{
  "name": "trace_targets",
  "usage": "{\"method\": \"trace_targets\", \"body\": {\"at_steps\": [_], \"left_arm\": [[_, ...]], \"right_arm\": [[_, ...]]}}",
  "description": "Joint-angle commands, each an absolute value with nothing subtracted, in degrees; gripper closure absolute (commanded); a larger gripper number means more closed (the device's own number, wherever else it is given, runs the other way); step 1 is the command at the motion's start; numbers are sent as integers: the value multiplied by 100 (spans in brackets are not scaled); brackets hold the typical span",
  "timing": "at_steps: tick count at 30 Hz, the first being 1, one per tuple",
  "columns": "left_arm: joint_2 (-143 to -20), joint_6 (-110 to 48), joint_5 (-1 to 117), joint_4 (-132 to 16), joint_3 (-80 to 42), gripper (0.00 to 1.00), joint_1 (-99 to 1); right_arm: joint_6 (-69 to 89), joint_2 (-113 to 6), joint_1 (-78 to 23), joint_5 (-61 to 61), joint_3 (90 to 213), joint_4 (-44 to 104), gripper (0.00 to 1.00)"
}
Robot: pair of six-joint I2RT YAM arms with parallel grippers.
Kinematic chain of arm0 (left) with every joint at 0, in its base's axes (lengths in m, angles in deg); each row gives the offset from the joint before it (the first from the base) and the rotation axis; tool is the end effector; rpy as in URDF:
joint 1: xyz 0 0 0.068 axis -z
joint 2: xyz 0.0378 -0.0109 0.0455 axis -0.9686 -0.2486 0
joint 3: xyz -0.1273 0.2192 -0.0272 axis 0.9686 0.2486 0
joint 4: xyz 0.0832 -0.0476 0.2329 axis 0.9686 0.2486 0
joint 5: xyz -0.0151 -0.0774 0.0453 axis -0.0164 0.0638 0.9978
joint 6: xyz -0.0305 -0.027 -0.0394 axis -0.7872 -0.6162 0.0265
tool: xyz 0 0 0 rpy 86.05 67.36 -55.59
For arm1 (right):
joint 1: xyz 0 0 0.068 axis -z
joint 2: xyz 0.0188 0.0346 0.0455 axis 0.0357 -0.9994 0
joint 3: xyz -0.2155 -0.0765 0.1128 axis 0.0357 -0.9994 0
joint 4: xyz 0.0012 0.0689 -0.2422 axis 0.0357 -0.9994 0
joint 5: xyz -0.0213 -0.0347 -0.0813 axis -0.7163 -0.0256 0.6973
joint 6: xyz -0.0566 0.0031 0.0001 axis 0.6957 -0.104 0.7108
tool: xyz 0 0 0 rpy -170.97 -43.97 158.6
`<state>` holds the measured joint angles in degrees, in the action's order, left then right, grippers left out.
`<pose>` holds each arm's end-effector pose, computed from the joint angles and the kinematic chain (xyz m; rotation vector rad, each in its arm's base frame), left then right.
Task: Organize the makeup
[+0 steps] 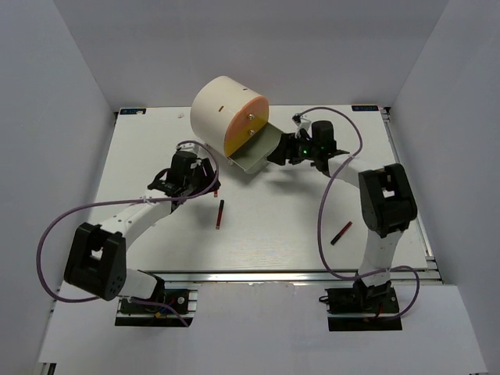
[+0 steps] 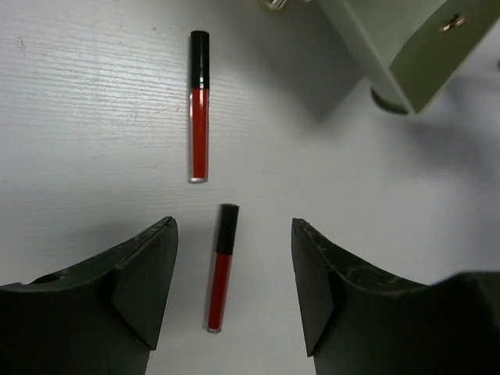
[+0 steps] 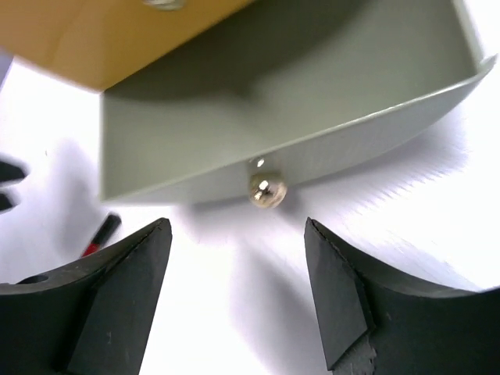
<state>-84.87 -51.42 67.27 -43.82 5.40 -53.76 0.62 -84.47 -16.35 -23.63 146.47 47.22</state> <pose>0.2668 -0.1062 0.2091 -0.2235 2.3494 -0.4526 0.3965 0.1535 0.1854 -0.3986 2.0226 0.9223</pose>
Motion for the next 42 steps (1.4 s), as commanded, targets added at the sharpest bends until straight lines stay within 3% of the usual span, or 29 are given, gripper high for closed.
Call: {"method": "trace_targets", "body": {"at_steps": [1,6,10,11,12,13,14,15,16,20,23,26,42], "left_arm": [[-8836,-4437,6682,-4304,118,30,-5407],[-9583,-3857,6849,-4085,-322,32,-5407],[-10101,-3645,7138,-3970,-639,33,-5398],[-10155,-3601,7183,-3953,-735,32,-5398],[-10199,-3540,7235,-3944,-780,32,-5398],[-10278,-3522,7288,-3926,-824,33,-5407],[-10313,-3504,7332,-3926,-850,33,-5399],[-10340,-3469,7350,-3944,-903,33,-5398],[-10366,-3469,7359,-3952,-921,33,-5398],[-10507,-3486,7394,-4032,-947,33,-5398],[-10586,-3504,7526,-4084,-956,33,-5399],[-10691,-3513,7658,-4093,-1000,34,-5407],[-11237,-3679,7702,-4199,-1193,41,-5390]], "right_arm": [[1105,-7566,-1474,-2530,14407,4217,26],[3055,-6442,-1404,-2451,14143,2795,28],[4523,-5440,-1325,-1768,13382,2588,33],[4578,-4977,-1290,-1582,13117,2842,39],[4561,-4772,-1246,-1328,12862,3454,57],[4474,-4526,-1228,-951,12485,3695,64],[4508,-4489,-1150,-956,12464,3697,74],[4509,-4497,-1106,-1017,12525,3314,93],[4430,-4524,-1053,-1140,12612,3102,100],[4183,-4498,-772,-1808,12842,2458,100],[4542,-4384,-745,-2283,12885,2063,86],[4702,-4348,-683,-2503,12938,1773,82],[4403,-4277,-455,-2644,12754,1948,77]]}}
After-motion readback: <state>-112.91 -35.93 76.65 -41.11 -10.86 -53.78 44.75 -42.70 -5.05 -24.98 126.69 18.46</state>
